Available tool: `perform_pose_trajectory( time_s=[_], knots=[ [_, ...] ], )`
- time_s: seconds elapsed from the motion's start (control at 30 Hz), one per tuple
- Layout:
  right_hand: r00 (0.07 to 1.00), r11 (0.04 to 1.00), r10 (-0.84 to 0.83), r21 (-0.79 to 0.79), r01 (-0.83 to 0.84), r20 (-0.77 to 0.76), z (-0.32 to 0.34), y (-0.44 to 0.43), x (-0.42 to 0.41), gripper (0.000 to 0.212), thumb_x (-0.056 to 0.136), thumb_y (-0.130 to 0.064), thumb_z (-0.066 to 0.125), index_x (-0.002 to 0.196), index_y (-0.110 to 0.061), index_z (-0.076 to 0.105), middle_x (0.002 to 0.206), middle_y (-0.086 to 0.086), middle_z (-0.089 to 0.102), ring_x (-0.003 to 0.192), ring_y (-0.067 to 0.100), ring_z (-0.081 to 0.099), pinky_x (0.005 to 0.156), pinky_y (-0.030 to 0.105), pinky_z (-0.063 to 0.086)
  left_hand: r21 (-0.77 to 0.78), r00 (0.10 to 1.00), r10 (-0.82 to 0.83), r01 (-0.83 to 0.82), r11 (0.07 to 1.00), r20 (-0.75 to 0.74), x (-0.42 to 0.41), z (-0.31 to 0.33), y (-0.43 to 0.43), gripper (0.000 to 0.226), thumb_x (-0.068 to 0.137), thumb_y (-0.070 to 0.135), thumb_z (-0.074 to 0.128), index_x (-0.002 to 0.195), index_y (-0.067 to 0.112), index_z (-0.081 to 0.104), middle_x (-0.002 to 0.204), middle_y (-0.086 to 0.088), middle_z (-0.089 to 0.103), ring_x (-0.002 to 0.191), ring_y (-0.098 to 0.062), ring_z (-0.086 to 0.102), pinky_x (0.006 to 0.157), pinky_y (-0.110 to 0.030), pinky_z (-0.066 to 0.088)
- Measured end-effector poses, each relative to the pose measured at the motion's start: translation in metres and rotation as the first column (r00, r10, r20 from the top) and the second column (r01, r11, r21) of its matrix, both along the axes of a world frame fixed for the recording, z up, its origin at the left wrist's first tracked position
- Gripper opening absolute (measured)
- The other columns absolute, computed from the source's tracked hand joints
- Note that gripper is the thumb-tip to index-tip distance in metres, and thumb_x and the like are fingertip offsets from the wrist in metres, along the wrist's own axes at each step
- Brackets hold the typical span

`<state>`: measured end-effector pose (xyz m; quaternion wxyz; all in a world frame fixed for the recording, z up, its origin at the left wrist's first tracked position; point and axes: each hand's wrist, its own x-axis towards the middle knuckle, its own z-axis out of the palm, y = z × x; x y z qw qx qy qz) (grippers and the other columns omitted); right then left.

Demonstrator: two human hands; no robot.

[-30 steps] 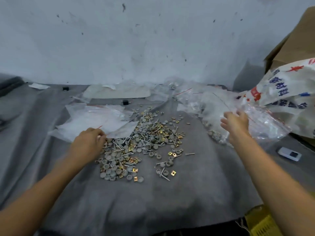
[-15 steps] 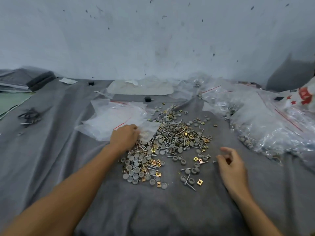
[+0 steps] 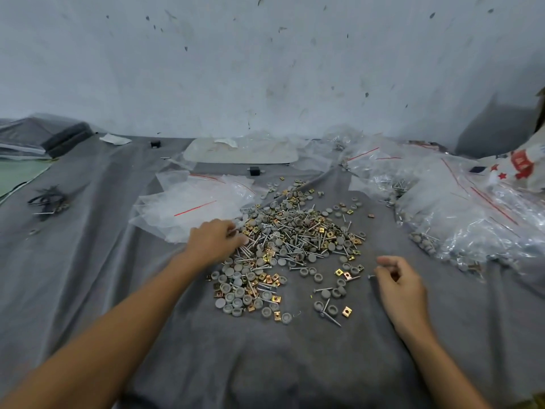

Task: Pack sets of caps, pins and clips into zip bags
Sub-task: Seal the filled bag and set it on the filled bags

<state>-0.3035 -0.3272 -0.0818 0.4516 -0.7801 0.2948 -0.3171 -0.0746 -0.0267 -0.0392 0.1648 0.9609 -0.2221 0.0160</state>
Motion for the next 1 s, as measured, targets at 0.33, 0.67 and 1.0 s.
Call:
perform_pose_trajectory(
  time_s=[0.33,0.67,1.0],
  knots=[
    [1.0,0.988,-0.001,-0.157,0.003,0.014,0.024,0.024,-0.004,0.013,0.097,-0.021,0.064,0.108,-0.028,0.066,0.099,-0.005,0.071,0.09,0.017,0.065,0.082,0.032,0.05,-0.533,0.997,-0.029,-0.014,0.846,-0.072,-0.023,0.103,0.021,0.018,0.105,0.032,0.051,0.105,0.023,0.066,0.083,0.005,0.075,0.074,-0.012,0.071,0.069,-0.032,0.053],
    [0.631,0.414,0.584,0.481,-0.773,0.511,0.11,0.139,0.005,0.056,0.09,-0.053,0.061,0.133,-0.017,0.062,0.128,0.006,0.07,0.112,0.023,0.067,0.09,0.04,0.057,-0.92,0.738,-0.549,-0.303,0.248,-0.392,-0.089,0.13,0.038,0.02,0.092,0.028,0.06,0.106,0.017,0.067,0.089,-0.001,0.077,0.066,-0.01,0.071,0.055,-0.021,0.056],
    [0.726,0.681,0.439,0.331,-0.653,0.529,0.118,0.162,-0.006,0.024,0.09,-0.01,0.073,0.093,-0.021,0.052,0.094,0.014,0.075,0.08,0.026,0.072,0.069,0.032,0.058,-0.862,0.756,-0.417,-0.422,0.28,-0.505,-0.1,0.098,0.043,0.015,0.101,0.022,0.056,0.109,0.013,0.065,0.1,-0.008,0.078,0.071,-0.014,0.074,0.055,-0.022,0.057]
  ],
)
